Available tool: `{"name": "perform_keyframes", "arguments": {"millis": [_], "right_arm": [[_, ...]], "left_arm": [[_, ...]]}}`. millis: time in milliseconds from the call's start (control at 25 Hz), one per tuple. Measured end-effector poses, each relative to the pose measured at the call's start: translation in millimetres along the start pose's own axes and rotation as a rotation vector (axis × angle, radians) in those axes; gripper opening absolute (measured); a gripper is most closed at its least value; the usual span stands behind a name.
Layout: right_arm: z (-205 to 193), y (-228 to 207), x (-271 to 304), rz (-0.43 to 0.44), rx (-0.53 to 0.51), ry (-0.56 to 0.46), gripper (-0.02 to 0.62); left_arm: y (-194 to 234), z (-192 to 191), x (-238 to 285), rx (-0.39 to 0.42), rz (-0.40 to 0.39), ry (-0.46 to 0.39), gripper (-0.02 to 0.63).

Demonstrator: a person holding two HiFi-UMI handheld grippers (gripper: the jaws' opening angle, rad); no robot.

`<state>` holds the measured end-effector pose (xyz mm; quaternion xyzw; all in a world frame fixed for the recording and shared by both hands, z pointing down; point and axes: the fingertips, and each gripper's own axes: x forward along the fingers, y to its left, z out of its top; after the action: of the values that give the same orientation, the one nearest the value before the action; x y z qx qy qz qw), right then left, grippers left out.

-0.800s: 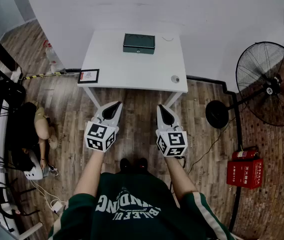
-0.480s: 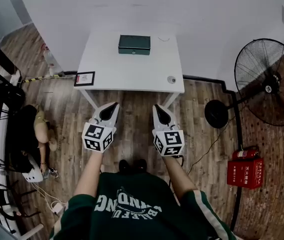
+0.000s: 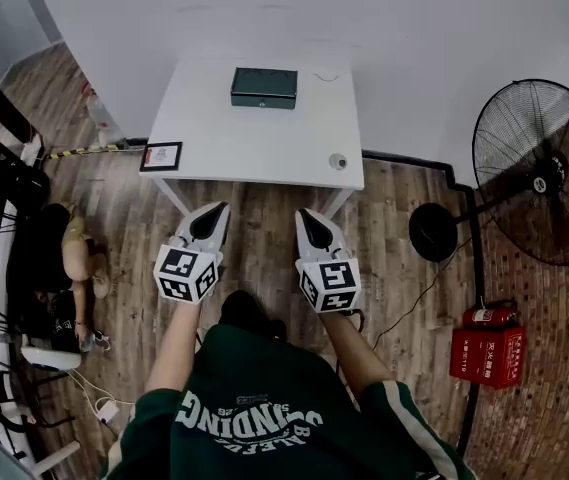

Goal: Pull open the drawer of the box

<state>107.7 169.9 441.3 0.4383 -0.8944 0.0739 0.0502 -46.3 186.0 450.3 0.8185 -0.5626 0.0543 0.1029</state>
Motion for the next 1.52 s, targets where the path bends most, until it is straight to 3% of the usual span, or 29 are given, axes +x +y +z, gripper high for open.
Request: {"name": "perform_keyframes", "arguments": {"millis": [400,680,1120,1520], "right_arm": [[-1.6,-37.5,57.0,-0.014,0.005,0.023,0.002],[9.5,-68.0,153.0,-0.042,-0.007,0.041,0.002],[37.9,-116.7,303.5,-0.117,0.030,0.057,0.002],[33.0,-150.5,357.8,-0.132,0.057,0.081,0.002]], "left_arm": [[28.3,6.8,77.9,-0.009,-0.035,0.003,0.054],[88.5,21.0,169.0,-0.016,-0.082,0.017,0.054],[190.4,41.3,296.3,-0.005,-0.155,0.109,0.054],[214.2,20.5,354.8,-0.047,-0.173,0.177,0.054]]}}
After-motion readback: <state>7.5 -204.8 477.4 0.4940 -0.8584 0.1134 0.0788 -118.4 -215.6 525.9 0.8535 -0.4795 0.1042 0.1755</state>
